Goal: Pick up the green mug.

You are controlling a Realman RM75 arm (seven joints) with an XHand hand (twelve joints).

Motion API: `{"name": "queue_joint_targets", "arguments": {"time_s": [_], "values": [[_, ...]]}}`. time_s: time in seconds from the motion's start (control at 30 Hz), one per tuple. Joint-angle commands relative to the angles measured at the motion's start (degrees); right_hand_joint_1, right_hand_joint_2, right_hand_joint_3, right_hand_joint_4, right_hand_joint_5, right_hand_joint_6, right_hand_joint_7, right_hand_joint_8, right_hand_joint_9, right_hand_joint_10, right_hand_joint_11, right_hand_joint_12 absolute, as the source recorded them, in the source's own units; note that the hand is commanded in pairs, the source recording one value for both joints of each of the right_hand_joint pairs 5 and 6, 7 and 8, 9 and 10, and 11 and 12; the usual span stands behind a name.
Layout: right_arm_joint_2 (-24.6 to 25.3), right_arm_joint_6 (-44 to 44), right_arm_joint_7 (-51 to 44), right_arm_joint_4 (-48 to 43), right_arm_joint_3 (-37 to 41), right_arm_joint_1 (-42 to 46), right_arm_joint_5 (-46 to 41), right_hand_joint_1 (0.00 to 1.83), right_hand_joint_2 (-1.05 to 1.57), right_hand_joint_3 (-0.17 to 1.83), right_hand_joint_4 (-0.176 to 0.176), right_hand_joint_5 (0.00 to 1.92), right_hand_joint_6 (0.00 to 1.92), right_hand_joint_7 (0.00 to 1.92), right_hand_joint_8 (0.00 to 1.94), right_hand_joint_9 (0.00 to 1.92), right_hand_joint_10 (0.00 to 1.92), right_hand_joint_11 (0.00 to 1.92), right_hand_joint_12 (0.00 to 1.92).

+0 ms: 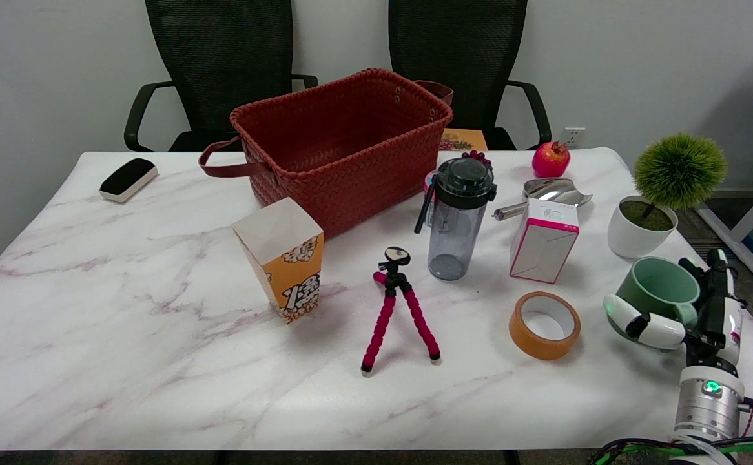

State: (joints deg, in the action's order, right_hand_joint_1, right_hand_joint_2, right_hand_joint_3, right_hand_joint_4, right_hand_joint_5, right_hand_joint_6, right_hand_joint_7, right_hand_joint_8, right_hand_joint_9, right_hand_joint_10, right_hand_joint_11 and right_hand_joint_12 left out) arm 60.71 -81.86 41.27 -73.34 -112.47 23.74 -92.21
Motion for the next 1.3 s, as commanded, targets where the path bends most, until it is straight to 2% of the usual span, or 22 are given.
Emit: {"name": "queue_joint_targets", "arguments": {"time_s": [0.03,0.1,0.27,0.37,0.63,0.7,0.9,1.0,1.13,1.3], "values": [[0.0,1.1,0.0,0.4,0.5,0.0,-0.1,1.33,-0.05,0.64,0.0,0.1,0.1,0.47,0.47,0.0,0.0,0.5,0.5],[0.0,1.1,-0.1,0.3,0.5,0.0,-0.7,1.31,-0.01,0.54,0.0,0.12,0.12,0.63,0.63,0.05,0.05,0.69,0.69],[0.0,1.1,-0.2,0.4,0.5,-0.1,-0.7,1.26,0.03,0.48,0.0,0.23,0.23,0.83,0.83,0.24,0.24,1.04,1.04],[0.0,1.0,-0.3,0.4,0.6,-0.1,-0.7,1.24,0.01,0.51,0.0,0.3,0.3,0.87,0.87,0.29,0.29,1.17,1.17],[0.0,0.8,-0.5,0.4,0.7,-0.2,-0.7,1.2,-0.04,0.66,0.0,0.4,0.4,0.92,0.92,0.37,0.37,1.36,1.36],[0.0,0.7,-0.5,0.4,0.7,-0.2,-0.7,1.2,-0.03,0.69,0.0,0.44,0.44,0.96,0.96,0.42,0.42,1.47,1.47],[-0.1,0.6,-0.5,0.4,0.7,-0.4,-0.7,1.14,0.14,0.72,0.0,0.63,0.63,1.26,1.26,0.87,0.87,1.8,1.8],[-0.3,0.6,-0.5,0.5,0.7,-0.6,-0.7,1.12,0.23,0.68,0.0,0.7,0.7,1.36,1.36,1.06,1.06,1.91,1.91],[-0.3,0.6,-0.5,0.6,0.7,-0.8,-0.7,1.1,0.33,0.61,0.0,0.76,0.76,1.47,1.47,1.22,1.22,1.92,1.92],[-0.5,0.4,-0.4,0.9,0.7,-1.0,-0.4,1.09,0.34,0.6,0.0,0.78,0.78,1.5,1.5,1.25,1.25,1.92,1.92]]}}
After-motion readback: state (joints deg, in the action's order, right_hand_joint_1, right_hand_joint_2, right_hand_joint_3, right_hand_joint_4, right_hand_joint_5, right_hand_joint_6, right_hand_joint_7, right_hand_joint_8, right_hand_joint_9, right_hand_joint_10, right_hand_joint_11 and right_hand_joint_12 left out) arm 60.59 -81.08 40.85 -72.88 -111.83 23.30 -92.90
